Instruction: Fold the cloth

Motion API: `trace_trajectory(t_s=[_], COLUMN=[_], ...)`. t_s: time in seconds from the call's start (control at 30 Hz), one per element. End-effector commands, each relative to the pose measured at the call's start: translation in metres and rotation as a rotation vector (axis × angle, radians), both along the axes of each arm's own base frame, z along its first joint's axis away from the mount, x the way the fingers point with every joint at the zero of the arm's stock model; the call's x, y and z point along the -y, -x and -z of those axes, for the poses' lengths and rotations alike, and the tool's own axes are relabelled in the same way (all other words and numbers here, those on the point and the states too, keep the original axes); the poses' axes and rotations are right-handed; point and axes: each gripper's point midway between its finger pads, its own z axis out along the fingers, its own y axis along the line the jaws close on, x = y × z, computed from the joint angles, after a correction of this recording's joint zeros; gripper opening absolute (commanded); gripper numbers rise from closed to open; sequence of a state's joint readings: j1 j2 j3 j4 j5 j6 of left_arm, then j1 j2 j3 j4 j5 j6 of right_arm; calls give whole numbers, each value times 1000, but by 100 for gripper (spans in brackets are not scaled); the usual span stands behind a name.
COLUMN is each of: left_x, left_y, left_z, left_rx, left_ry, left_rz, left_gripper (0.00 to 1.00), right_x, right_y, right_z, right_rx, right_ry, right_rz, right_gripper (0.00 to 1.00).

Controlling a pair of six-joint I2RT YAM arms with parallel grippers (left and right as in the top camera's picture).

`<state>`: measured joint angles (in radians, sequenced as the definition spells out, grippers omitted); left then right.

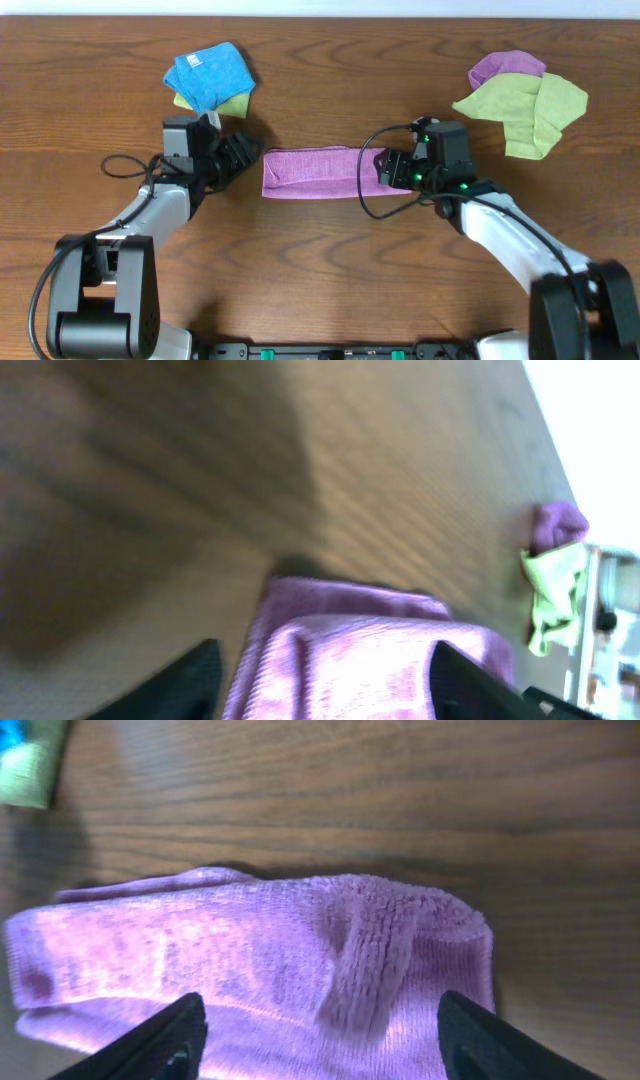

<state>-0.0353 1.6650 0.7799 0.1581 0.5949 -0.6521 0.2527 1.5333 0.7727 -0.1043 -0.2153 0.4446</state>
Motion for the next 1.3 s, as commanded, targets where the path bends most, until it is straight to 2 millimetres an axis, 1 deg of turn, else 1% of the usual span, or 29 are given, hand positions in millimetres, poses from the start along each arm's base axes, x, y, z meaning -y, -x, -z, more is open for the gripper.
trace_trajectory(t_s=[0.0, 0.03, 0.1, 0.17, 0.2, 0.37, 0.57, 0.63, 0.73, 0.9, 1.0, 1.1, 1.27], left_x=[8, 10, 14, 19, 23, 46, 64, 69, 68, 65, 64, 57, 55], left_y=[-12, -15, -19, -20, -20, -14, -8, -4, 3, 13, 16, 16, 19], left_z=[-22, -27, -33, -37, -37, -26, -3, 7, 25, 47, 52, 57, 60], left_rx=[60, 72, 86, 95, 91, 74, 54, 38, -12, -67, -70, -86, -95], left_ry=[34, 39, 47, 47, 44, -6, -88, -101, -128, -175, -195, -230, -254], left_rz=[56, 61, 69, 80, 77, 100, 132, 156, 172, 202, 220, 200, 212], left_gripper=[43, 24, 6, 6, 6, 6, 5, 6, 6, 6, 6, 6, 6], right_x=[9, 14, 20, 23, 24, 30, 35, 32, 24, 23, 22, 21, 15], right_y=[3, 8, 16, 24, 29, 49, 52, 52, 53, 56, 53, 47, 38], right_z=[-22, -26, -30, -31, -30, -13, 0, 3, 4, 9, 11, 16, 36], right_rx=[32, 26, 12, -9, -27, -151, -217, -231, -242, -259, -258, -255, -290], right_ry=[20, 37, 59, 67, 69, 57, -60, -121, -197, -227, -237, -247, -281], right_rz=[31, 45, 60, 62, 64, 126, 297, 325, 325, 348, 360, 369, 388], right_gripper=[80, 80, 83, 88, 88, 91, 90, 89, 90, 91, 91, 91, 91])
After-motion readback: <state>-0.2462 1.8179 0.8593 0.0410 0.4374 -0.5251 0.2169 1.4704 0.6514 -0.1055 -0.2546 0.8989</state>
